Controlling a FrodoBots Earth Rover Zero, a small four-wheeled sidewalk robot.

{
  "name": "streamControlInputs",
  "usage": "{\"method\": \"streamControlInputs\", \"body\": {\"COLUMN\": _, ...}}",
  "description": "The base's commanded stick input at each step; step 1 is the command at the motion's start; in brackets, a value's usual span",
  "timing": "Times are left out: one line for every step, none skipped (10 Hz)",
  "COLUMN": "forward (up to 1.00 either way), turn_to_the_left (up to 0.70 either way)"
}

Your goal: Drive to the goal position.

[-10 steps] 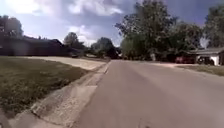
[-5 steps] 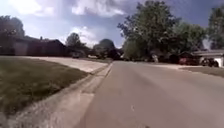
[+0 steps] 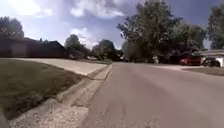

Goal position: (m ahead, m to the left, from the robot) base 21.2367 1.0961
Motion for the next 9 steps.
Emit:
{"method": "streamControlInputs", "body": {"forward": 1.0, "turn_to_the_left": -0.08}}
{"method": "streamControlInputs", "body": {"forward": 1.0, "turn_to_the_left": -0.06}}
{"method": "streamControlInputs", "body": {"forward": 1.0, "turn_to_the_left": -0.05}}
{"method": "streamControlInputs", "body": {"forward": 1.0, "turn_to_the_left": -0.04}}
{"method": "streamControlInputs", "body": {"forward": 1.0, "turn_to_the_left": -0.02}}
{"method": "streamControlInputs", "body": {"forward": 1.0, "turn_to_the_left": -0.01}}
{"method": "streamControlInputs", "body": {"forward": 1.0, "turn_to_the_left": 0.0}}
{"method": "streamControlInputs", "body": {"forward": 1.0, "turn_to_the_left": 0.0}}
{"method": "streamControlInputs", "body": {"forward": 1.0, "turn_to_the_left": 0.0}}
